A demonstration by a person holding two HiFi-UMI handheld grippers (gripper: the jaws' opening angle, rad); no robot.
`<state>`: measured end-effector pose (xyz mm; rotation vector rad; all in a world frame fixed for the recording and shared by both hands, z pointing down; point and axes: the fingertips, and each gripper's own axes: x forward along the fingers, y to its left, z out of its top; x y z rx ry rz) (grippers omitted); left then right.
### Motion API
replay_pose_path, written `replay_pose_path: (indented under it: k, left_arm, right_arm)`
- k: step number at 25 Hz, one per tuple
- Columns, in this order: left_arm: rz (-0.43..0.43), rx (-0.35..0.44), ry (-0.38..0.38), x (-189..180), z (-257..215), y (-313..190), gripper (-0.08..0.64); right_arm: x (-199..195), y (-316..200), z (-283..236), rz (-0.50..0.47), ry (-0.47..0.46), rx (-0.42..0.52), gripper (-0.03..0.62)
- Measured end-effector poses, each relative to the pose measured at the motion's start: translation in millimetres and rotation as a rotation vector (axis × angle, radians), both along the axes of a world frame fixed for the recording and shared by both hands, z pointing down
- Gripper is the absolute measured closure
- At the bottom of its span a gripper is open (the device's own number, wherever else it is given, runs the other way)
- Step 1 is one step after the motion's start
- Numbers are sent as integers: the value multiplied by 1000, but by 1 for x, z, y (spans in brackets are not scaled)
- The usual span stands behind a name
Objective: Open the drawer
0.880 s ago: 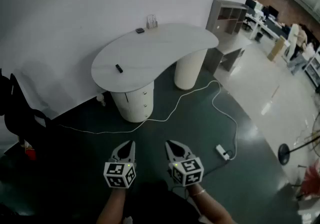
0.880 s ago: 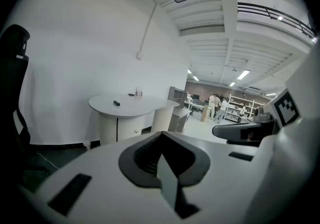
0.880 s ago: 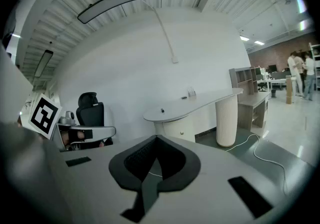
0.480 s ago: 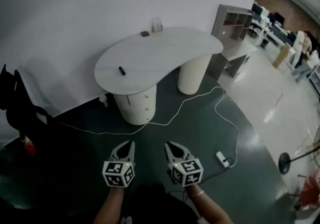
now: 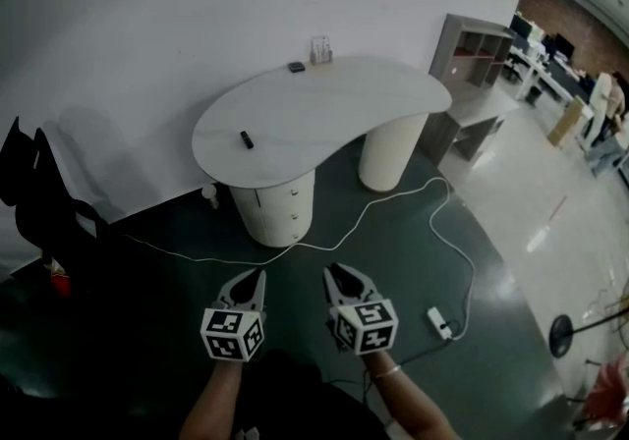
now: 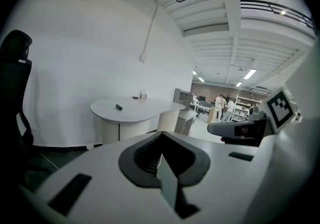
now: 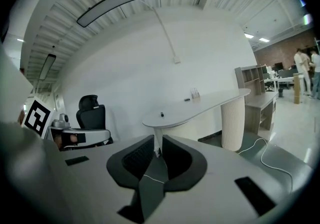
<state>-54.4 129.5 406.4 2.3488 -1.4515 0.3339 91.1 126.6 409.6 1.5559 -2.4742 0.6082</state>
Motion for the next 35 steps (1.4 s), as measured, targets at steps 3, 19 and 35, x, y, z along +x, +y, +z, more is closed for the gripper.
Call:
replay_pose_path:
  k: [3,19,35]
  left_arm:
    - [0,-14,-6,-3,5,-5,557]
    - [27,-92,-3,-53,41,-130,557]
    - [99,-225,56,-50,98,-203,557]
  right_arm:
    - [-3,-11,4,-6,0,-15,515]
    - [-56,-141,59,-30,43,-169,396]
    - [-63,-236,132,31,195,-329,384]
